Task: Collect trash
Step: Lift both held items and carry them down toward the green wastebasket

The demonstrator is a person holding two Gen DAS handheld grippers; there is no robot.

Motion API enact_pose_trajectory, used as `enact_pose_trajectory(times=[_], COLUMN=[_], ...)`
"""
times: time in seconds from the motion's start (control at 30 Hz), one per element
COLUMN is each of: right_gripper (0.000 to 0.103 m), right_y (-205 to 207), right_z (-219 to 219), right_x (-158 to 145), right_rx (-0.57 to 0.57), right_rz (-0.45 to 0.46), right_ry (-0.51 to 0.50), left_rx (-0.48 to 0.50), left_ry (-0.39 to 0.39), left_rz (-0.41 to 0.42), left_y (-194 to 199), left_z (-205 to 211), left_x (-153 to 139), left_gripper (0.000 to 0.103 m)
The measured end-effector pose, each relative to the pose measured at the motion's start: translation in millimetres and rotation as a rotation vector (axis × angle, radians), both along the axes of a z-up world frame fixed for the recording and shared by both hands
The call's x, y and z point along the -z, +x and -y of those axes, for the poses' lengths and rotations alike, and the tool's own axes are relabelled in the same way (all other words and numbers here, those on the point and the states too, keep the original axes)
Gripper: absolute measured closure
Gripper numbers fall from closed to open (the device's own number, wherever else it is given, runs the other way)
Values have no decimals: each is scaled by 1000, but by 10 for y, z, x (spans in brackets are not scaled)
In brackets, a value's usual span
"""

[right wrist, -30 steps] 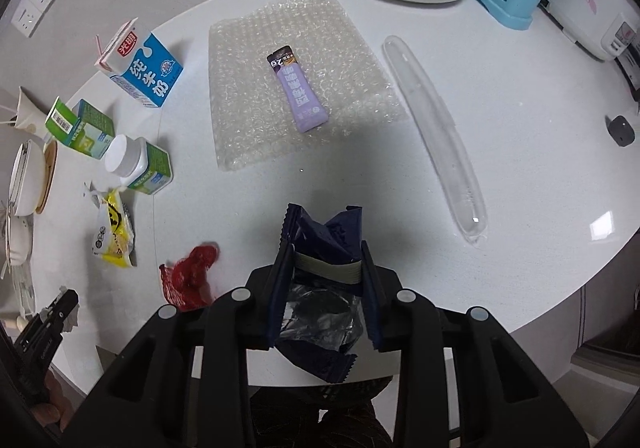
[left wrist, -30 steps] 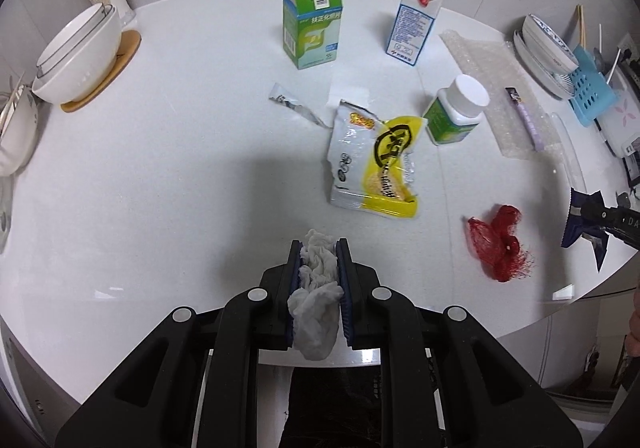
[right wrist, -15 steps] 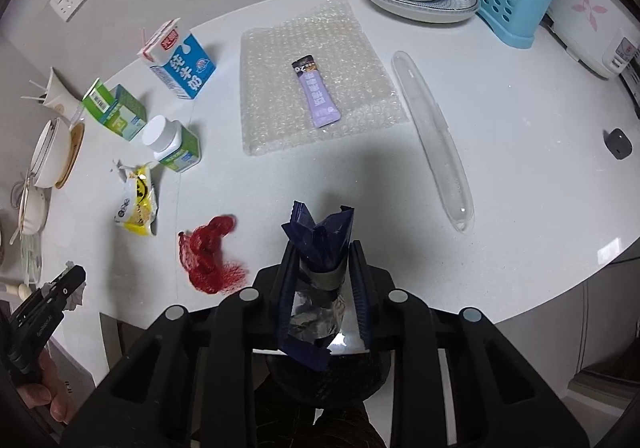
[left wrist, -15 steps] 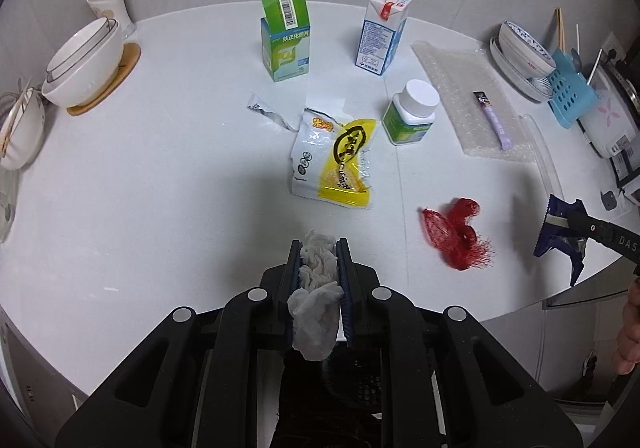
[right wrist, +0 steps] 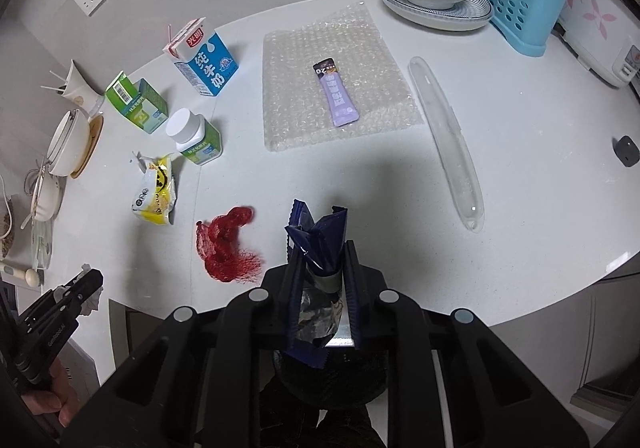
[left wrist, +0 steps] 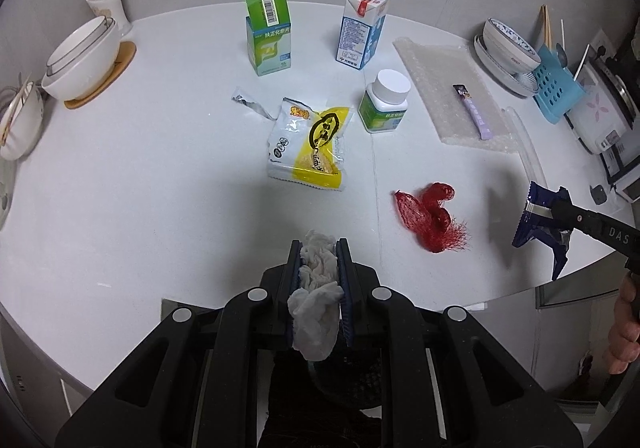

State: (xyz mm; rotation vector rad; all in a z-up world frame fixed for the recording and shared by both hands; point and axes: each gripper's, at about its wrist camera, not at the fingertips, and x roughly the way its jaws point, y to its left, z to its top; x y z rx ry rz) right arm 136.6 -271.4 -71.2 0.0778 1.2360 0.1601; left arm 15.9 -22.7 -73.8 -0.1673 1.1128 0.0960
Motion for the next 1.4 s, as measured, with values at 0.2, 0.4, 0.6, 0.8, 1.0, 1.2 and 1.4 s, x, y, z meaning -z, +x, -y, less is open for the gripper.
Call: enact_pose_trajectory(times=[0.2, 0.4, 0.6, 0.8, 1.0, 1.2, 1.4], right_gripper=[86, 86, 86, 86, 86, 85, 84], right_y=[-211, -532, -891, -1218, -1447, -1612, -1715], right_z=[4, 9, 28, 41, 73, 64, 80], right_x=[-77, -150, -132, 34, 347, 716, 1125], right_rx=[-11, -39, -82, -125, -151, -190, -209], right_rz=[28, 62, 89, 85, 49, 26, -3], right_ry=[20, 29, 44, 34, 37, 26, 18], left_rx=[15, 51, 94, 113, 127, 150, 172], left_ry=[-16, -51, -78, -79, -78, -79, -83], left_rz=[13, 29, 40, 25, 5, -8, -16], left_y=[-125, -356, -602, -813, -973, -1064, -1130], left_z=[50, 186, 328, 422, 562, 711, 816], left_x=[-30, -19, 92, 335, 662, 969, 1261], left_gripper=[87, 87, 87, 87, 87, 87, 87])
